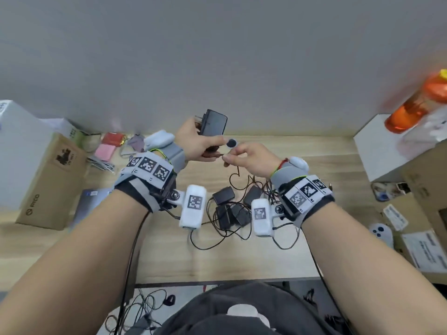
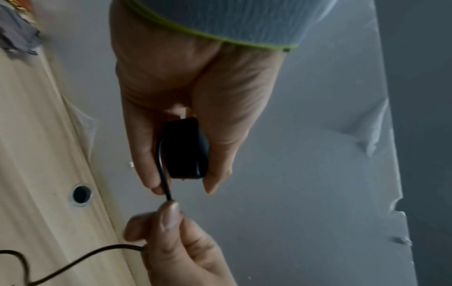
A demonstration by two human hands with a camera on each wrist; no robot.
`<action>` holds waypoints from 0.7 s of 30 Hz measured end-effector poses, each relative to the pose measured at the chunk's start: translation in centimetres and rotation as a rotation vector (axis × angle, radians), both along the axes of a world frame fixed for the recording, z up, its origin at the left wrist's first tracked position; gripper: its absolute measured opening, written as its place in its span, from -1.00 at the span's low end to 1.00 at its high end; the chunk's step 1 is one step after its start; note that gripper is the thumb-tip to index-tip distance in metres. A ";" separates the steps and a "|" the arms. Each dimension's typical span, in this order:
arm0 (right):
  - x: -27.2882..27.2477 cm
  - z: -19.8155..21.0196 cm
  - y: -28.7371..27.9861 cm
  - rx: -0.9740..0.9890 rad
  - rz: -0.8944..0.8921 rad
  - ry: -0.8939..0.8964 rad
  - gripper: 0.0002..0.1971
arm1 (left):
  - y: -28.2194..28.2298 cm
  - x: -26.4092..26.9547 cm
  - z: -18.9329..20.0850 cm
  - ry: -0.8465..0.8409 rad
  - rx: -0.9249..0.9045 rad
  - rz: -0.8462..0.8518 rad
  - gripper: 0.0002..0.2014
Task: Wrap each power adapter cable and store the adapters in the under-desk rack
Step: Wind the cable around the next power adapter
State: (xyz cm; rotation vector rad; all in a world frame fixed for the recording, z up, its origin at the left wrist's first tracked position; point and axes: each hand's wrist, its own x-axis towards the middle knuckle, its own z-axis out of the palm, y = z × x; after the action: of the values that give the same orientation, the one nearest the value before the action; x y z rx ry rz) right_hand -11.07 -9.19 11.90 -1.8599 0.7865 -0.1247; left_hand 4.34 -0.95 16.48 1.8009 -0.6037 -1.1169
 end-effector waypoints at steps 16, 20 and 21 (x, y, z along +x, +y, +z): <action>-3.5 8.2 -0.8 -0.055 -0.159 -0.279 -0.72 | 0.6 -2.1 4.7 -0.197 -0.085 -0.296 -0.69; -3.4 8.4 0.3 -0.059 -0.190 -0.306 -0.72 | 0.5 -2.7 4.5 0.076 -0.223 -0.066 -0.67; -3.3 8.4 0.5 -0.063 -0.188 -0.298 -0.74 | 0.4 -2.8 4.6 0.126 -0.241 -0.033 -0.66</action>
State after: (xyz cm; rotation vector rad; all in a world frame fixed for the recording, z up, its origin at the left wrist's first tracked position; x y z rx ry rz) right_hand -14.38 -8.73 20.28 -1.7692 0.7521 -0.5389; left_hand 1.50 -0.54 21.04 1.5084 -0.6647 -1.1202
